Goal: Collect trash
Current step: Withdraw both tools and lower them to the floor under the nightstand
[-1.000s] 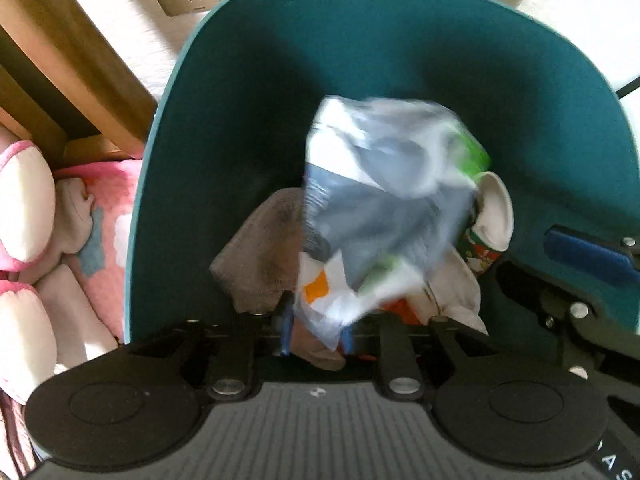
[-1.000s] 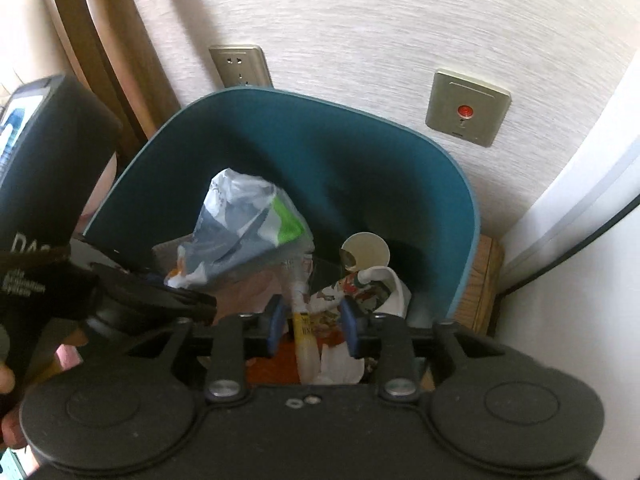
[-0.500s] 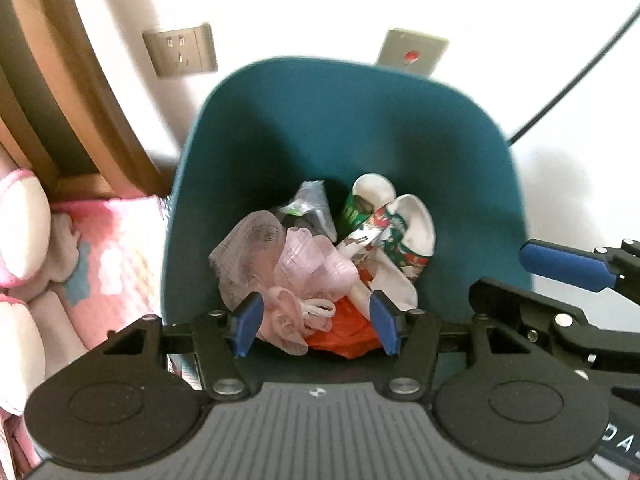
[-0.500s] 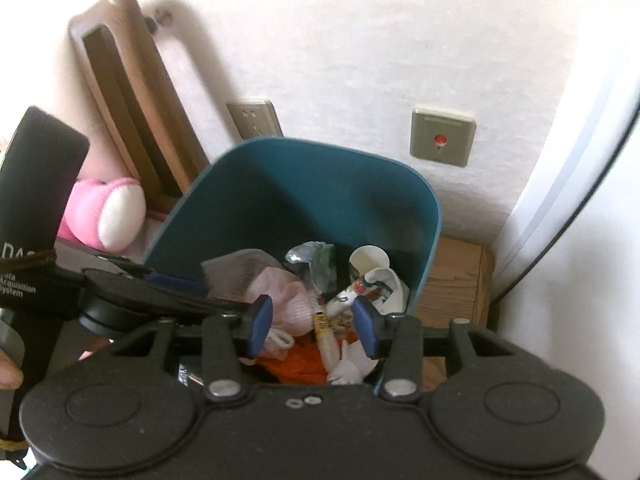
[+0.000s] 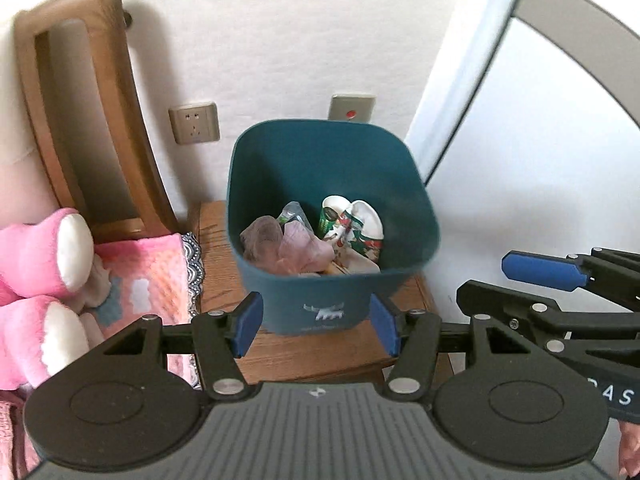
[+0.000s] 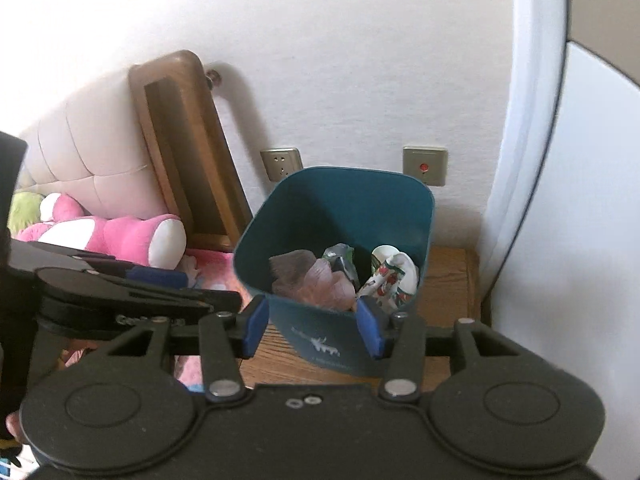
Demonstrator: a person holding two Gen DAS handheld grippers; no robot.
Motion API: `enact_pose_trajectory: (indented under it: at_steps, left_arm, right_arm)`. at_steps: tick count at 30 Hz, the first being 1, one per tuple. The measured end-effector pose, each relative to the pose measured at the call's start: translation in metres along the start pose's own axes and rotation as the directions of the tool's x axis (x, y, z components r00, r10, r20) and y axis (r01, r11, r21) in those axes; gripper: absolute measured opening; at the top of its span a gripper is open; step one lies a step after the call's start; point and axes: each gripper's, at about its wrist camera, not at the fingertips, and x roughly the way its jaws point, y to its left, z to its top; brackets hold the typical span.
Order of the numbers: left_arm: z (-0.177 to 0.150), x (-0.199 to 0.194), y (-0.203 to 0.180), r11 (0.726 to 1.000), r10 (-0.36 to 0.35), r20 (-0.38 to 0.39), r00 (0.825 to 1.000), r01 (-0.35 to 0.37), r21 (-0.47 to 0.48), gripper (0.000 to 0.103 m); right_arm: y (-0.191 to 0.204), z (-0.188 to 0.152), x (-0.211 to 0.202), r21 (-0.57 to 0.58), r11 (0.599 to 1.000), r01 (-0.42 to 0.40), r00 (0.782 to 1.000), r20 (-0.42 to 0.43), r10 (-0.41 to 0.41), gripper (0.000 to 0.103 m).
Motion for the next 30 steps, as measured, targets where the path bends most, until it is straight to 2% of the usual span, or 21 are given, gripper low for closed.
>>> enact_pose_trajectory:
  at_steps: [6,8,13,16,22,26,30]
  left_arm:
    - [-0.045,-0.037,0.0,0.998,-0.022,0.07,0.997,0.018,0.059,0.071]
    - [-0.06,-0.042,0.0,0.997,-0.03,0.085,0.996,0.025,0.07,0.08]
    - [-0.098,-0.035,-0.006,0.996,0.004,0.14,0.99,-0.016,0.082,0.08]
    - [-0.12,-0.013,-0.009,0.997,-0.013,0.116,0.993,0.005,0.072,0.081]
    - [-0.17,0.062,-0.022,0.999,0.015,0.069,0.998,-0.018,0.041,0.081]
    - [-0.21,0.135,-0.03,1.0,-0.019,0.008,1.0,0.018,0.008,0.081]
    - [-0.26,0.222,-0.035,0.998,-0.058,-0.057,0.997,0.056,-0.028,0.083]
  right_arm:
    - [0.022,-0.046,-0.034,0.0,1.0,0.029,0.997,0.066,-0.029,0.057]
    - [0.024,-0.062,-0.04,0.008,1.0,0.026,0.996,0.082,-0.026,0.059]
    - [0.017,-0.099,-0.04,0.035,0.998,0.043,0.996,0.079,-0.046,0.062]
    - [0.001,-0.123,-0.029,0.034,0.998,0.054,0.997,0.058,-0.056,0.064]
    - [-0.046,-0.186,0.023,0.025,0.997,0.077,0.997,-0.008,-0.077,0.067]
    - [-0.08,-0.239,0.079,0.018,0.997,0.077,0.995,-0.066,-0.076,0.067]
    - [-0.105,-0.3,0.142,0.007,0.999,0.033,0.991,-0.128,-0.032,0.067]
